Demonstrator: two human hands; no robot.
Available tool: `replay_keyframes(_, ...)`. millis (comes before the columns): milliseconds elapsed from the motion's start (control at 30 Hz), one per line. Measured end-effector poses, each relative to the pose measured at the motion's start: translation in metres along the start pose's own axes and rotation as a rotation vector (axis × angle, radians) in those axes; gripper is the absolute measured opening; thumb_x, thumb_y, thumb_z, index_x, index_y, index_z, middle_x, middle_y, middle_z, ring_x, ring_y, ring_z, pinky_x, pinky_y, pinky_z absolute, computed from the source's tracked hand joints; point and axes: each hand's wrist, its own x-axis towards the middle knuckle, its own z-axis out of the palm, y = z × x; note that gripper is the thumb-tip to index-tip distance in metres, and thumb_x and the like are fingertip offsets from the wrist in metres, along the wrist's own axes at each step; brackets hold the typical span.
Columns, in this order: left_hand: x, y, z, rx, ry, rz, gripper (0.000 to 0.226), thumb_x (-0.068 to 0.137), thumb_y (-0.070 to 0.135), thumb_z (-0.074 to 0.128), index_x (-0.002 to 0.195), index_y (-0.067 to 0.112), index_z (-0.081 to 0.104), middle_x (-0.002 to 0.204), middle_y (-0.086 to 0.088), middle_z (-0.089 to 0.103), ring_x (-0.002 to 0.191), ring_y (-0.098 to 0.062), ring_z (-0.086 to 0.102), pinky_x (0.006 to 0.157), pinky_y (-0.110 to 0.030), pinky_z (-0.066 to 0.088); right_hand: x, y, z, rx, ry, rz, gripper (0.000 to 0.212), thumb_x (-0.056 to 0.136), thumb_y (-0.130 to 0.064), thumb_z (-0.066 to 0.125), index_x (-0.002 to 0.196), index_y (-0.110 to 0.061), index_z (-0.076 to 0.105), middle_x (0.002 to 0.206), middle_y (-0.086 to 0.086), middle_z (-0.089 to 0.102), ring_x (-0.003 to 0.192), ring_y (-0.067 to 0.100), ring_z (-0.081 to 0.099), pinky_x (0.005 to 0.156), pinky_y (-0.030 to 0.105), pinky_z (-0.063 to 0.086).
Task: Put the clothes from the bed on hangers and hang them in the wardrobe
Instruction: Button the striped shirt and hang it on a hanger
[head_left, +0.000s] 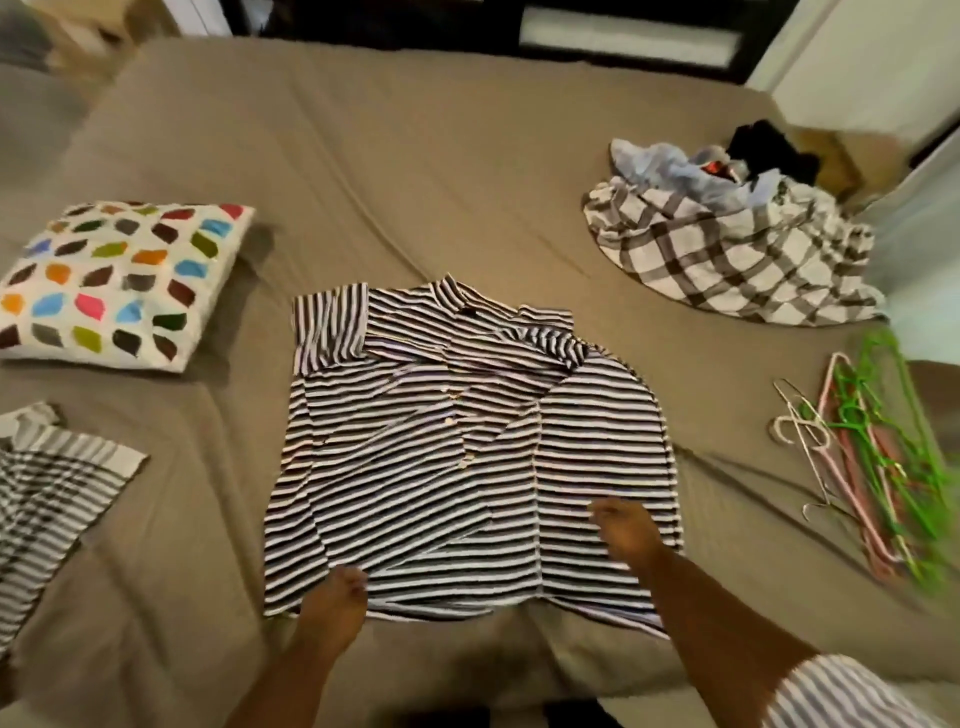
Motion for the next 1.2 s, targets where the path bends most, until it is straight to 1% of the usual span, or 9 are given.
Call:
replay_keyframes(100,-0.015,0.044,0.050,0.122,-0.165,0.164,0.057,0.080,0.058,0.034,0.101,0.021,0.073,0.106,-0.007,0.074,0.103,-0.025,0.069,0.092,-0.033,0.051,0.011,0.046,-0.038,-0.036,0.268,0.126,0.025,0.093,-0.003,0.064,0.116,0.003,0.070,0.093,0.026,0.070,0.086,0.040,0.066,0.072,0.032,0.053)
replay_keyframes(233,-0.031,0.096,0.127,0.284,-0.308,0.394,0.053,0.085,0.045,0.034,0.114,0.018,0.069,0.113,-0.002,0.071,0.107,-0.019,0.064,0.096,-0.030,0.048,0.040,0.099,-0.062,-0.055,0.263,0.259,0.062,0.085,-0.030,0.077,0.137,-0.004,0.055,0.137,0.025,0.058,0.125,0.043,0.055,0.106,0.049,0.045)
replay_keyframes(367,-0.046,0.133,0.187,0.391,-0.373,0.396,0.050,0.087,0.048,0.045,0.131,0.026,0.055,0.125,0.000,0.058,0.113,-0.019,0.060,0.097,-0.035,0.048,0.055,0.122,-0.063,-0.072,0.167,0.196,0.068,0.081,-0.034,0.081,0.135,-0.006,0.051,0.130,0.018,0.061,0.121,0.040,0.058,0.103,0.046,0.047)
replay_keyframes(500,-0.069,0.169,0.226,0.385,-0.360,0.413,0.094,0.066,0.074,0.045,0.146,0.026,0.042,0.139,-0.002,0.049,0.127,-0.019,0.052,0.104,-0.038,0.046,0.052,0.127,-0.061,0.115,-0.033,0.108,0.022,0.077,-0.020,0.073,0.099,-0.020,0.073,0.106,0.007,0.076,0.099,0.030,0.071,0.089,0.047,0.057)
replay_keyframes(600,-0.090,0.195,0.253,0.341,-0.361,0.388,0.112,0.065,0.078,0.058,0.156,0.024,0.023,0.154,-0.003,0.034,0.139,-0.020,0.040,0.112,-0.040,0.040,0.022,0.098,-0.062,0.450,-0.191,0.082,0.020,0.088,0.000,0.064,0.096,-0.018,0.067,0.098,0.008,0.075,0.082,0.022,0.071,0.062,0.031,0.057)
replay_keyframes(833,-0.113,0.254,0.248,0.072,-0.013,0.252,0.032,0.092,0.009,0.058,0.123,0.016,0.063,0.111,-0.009,0.071,0.104,-0.029,0.065,0.078,-0.026,0.041,0.012,0.067,-0.088,0.701,-0.433,0.164,0.017,0.093,-0.003,0.058,0.106,-0.013,0.064,0.088,0.006,0.071,0.074,0.019,0.066,0.065,0.033,0.054)
replay_keyframes(933,-0.124,0.270,0.222,0.017,-0.076,0.295,0.019,0.091,0.013,0.056,0.096,0.026,0.070,0.087,0.007,0.072,0.077,-0.012,0.060,0.069,-0.031,0.042,0.023,0.040,-0.103,0.805,-0.423,0.247,0.016,0.096,-0.018,0.056,0.103,-0.011,0.068,0.091,0.008,0.074,0.078,0.021,0.067,0.069,0.030,0.051)
replay_keyframes(1033,-0.142,0.283,0.200,-0.047,-0.312,0.351,0.021,0.082,0.028,0.051,0.065,0.034,0.061,0.054,0.015,0.054,0.055,0.002,0.043,0.057,-0.024,0.038,0.049,0.004,-0.110,0.862,-0.466,0.282,0.035,0.099,-0.023,0.051,0.121,-0.001,0.067,0.116,0.020,0.072,0.105,0.033,0.069,0.094,0.044,0.054)
replay_keyframes(1200,-0.161,0.273,0.184,-0.097,-0.440,0.523,0.024,0.080,0.046,0.041,0.064,0.034,0.054,0.054,0.008,0.044,0.058,0.002,0.039,0.056,-0.022,0.031,0.092,-0.048,-0.121,0.697,-0.438,0.204,0.033,0.103,-0.025,0.049,0.119,0.000,0.064,0.090,0.014,0.078,0.076,0.027,0.076,0.071,0.037,0.058)
